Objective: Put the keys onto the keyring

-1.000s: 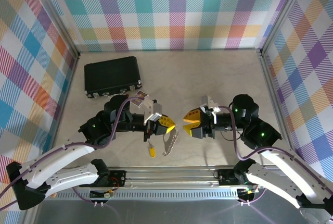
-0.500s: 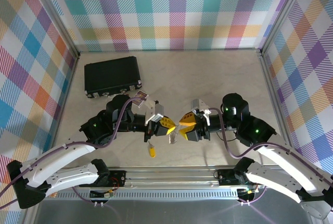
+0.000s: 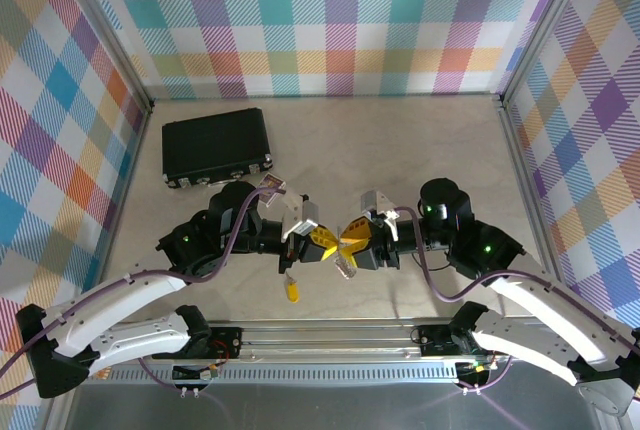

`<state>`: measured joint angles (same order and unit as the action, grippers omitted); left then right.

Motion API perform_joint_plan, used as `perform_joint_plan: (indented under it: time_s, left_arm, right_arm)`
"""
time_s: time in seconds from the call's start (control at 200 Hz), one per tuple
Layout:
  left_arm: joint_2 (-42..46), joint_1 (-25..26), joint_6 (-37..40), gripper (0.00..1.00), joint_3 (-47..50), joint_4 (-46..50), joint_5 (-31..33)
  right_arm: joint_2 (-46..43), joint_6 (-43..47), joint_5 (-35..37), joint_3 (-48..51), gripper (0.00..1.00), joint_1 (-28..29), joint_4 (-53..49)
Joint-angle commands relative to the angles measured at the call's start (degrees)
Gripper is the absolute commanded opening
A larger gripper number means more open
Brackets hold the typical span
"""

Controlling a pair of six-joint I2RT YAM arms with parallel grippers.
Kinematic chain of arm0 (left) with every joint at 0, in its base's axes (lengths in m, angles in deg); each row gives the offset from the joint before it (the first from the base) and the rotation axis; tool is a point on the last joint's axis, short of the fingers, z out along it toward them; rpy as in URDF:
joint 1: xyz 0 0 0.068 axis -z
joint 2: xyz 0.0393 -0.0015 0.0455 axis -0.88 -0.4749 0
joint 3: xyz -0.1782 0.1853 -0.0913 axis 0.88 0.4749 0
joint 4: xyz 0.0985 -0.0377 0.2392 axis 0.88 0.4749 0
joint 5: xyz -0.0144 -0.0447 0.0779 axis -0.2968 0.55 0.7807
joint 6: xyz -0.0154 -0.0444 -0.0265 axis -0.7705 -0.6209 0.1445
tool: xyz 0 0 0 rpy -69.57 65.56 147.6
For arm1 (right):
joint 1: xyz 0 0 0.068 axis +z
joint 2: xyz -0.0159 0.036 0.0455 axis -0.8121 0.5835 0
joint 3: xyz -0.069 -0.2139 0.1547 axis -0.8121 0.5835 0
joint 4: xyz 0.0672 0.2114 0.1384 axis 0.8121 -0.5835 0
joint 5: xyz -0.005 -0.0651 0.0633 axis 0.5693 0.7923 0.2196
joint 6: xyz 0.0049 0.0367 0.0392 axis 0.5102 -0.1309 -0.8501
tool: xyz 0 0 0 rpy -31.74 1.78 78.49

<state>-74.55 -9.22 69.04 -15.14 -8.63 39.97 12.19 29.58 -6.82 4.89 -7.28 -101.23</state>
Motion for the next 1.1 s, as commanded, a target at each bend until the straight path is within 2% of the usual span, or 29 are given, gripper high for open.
perform_joint_plan:
  time_s: [0.0,0.105,0.27,0.48,1.095]
  left_arm:
    - [0.0,0.7,0.7,0.00,-2.3,-1.3,-1.9]
    - [0.0,1.0,0.7,0.00,-2.2,-1.4,-2.0]
    - [-0.2,1.1,0.7,0.00,-2.4,-1.2,-2.6]
    - [-0.1,1.2,0.7,0.00,-2.4,-1.4,-2.8]
    - [0.1,1.3,-0.7,0.00,-1.5,-3.9,-4.0]
  right_arm:
    - [0.1,0.6,-0.4,-0.9,0.29,0.6,1.1]
    - [0.3,0.7,-0.2,-1.0,0.23,0.8,1.0]
    - [0.8,0.7,-0.5,-0.9,0.18,1.1,1.2]
    - [0.7,0.8,-0.8,-1.1,0.00,1.3,1.3]
    - [-1.8,-2.2,0.8,0.3,0.00,1.3,3.7]
